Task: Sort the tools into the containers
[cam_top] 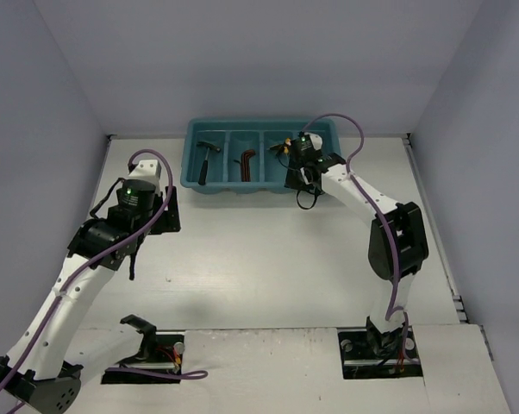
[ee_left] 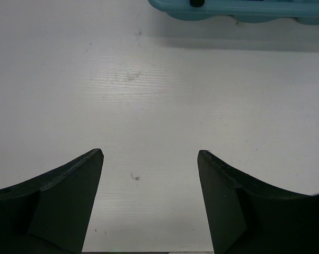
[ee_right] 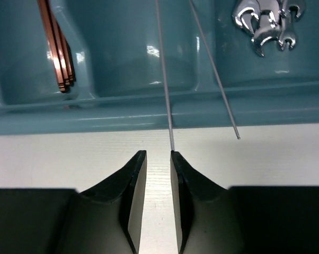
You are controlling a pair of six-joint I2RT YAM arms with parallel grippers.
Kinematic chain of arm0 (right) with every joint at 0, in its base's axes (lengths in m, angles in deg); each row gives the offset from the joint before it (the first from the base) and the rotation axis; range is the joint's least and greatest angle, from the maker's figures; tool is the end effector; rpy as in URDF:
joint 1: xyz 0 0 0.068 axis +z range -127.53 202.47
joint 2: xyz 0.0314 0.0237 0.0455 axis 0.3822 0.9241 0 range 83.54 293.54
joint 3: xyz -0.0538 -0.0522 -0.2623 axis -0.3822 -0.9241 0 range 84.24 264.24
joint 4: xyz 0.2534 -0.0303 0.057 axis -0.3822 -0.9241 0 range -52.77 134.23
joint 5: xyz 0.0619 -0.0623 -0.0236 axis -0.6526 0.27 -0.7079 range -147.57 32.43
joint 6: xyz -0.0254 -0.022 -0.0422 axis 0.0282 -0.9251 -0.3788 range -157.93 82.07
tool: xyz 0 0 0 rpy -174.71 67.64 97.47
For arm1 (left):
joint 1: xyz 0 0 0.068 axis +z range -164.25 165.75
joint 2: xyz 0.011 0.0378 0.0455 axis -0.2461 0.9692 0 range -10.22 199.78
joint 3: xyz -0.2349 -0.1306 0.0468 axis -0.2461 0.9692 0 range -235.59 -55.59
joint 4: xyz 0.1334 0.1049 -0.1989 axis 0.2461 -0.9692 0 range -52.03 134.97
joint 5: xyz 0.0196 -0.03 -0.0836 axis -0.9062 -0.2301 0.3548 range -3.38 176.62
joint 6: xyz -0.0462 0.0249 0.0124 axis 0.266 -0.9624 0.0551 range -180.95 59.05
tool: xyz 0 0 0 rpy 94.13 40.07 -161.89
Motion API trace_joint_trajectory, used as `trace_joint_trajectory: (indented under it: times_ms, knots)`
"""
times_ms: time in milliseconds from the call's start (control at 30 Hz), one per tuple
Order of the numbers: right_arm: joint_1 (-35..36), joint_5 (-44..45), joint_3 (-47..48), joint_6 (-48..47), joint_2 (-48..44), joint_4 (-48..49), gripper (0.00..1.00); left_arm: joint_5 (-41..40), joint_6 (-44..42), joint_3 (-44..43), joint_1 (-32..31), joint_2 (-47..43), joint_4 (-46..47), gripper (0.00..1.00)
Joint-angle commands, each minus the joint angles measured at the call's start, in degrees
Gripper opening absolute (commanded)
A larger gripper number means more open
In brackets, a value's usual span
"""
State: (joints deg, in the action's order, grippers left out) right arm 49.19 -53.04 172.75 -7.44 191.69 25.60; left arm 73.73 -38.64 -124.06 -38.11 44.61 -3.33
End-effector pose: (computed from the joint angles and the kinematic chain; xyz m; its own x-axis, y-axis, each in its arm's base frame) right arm 0.3935 0.1950 0.2706 -0.6761 0.2259 -0.7013 -0.0579 0.9326 0.3562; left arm 0.1690 -0.0660 0.3835 -0.5672 -0.1539 -0.8091 0.0121 0.9807 -0.1950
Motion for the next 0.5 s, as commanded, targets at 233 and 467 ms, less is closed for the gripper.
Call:
trace_joint_trajectory:
  times_ms: [233,467]
  knots:
    - [-0.34,-0.05,6.16,-7.81,-4.23,0.6,0.31,-1.01,-0.91,-2.24,0.57,-0.12,0.66,0.69]
    - [-1.73,5.52,-0.65,-15.58,-18.76,0.61,0.45,-3.25,-3.09,-7.16,0.57,-2.73,0.49,0.69]
